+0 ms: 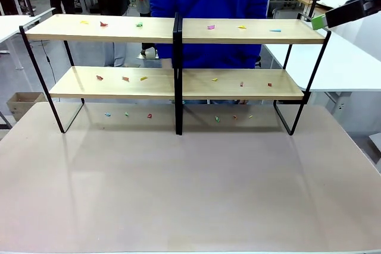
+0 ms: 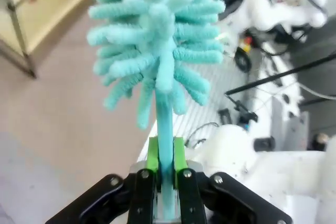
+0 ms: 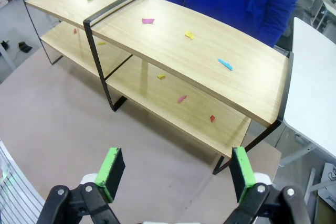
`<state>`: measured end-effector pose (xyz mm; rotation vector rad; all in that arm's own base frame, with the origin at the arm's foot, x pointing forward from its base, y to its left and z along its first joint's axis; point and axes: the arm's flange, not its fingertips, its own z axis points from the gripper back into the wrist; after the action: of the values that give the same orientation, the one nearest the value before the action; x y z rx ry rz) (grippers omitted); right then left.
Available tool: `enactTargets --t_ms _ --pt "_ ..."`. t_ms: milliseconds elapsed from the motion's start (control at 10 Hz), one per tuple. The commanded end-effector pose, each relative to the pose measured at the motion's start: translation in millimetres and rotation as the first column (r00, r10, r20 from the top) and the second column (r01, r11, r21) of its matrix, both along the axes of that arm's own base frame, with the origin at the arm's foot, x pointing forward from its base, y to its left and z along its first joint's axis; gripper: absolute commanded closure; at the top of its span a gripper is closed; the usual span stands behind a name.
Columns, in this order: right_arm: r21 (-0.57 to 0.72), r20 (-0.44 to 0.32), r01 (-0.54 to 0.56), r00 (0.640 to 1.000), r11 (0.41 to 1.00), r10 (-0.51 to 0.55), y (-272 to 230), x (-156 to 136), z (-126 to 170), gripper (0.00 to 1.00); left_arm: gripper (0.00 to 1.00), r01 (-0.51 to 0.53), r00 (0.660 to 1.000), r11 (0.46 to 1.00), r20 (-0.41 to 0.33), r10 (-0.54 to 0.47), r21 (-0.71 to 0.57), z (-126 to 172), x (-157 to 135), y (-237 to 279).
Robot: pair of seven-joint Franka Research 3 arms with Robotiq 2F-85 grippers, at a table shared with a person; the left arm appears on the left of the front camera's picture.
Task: Clean the shelves.
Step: Pick up the Duster when the human hands it over.
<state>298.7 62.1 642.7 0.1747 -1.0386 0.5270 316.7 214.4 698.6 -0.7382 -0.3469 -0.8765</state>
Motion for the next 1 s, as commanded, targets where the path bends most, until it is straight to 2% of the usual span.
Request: enactTargets --t_ms 0,100,200,300,900 --pt "0.008 -0.003 -0.001 1.0 1.0 0.001 0.2 -0.1 0.1 0.0 1.0 -0.17 0.98 0.985 0.093 0.173 -0.04 -15.8 -48.8 15.5" --pt "0.008 -0.003 -0.001 1.0 1.0 0.001 0.2 -0.1 0.1 0.0 1.0 -0.252 0.958 0.964 0.119 0.26 -0.082 -27.4 -68.1 28.7" --pt "0.008 -0.003 -0.001 1.0 1.0 0.001 0.2 -0.1 0.1 0.0 1.0 -0.391 0.918 0.919 0.05 0.393 -0.041 -42.2 -67.5 33.4" --pt "0.008 -0.003 -0.001 1.0 1.0 0.001 0.2 -0.1 0.1 0.0 1.0 -0.177 0.981 0.983 0.075 0.18 -0.036 -8.2 -58.6 43.4" --pt "0.008 -0.003 -0.001 1.0 1.0 0.001 0.2 -0.1 0.1 0.0 1.0 -0.177 0.981 0.983 0.075 0.18 -0.036 -8.2 -58.6 43.4"
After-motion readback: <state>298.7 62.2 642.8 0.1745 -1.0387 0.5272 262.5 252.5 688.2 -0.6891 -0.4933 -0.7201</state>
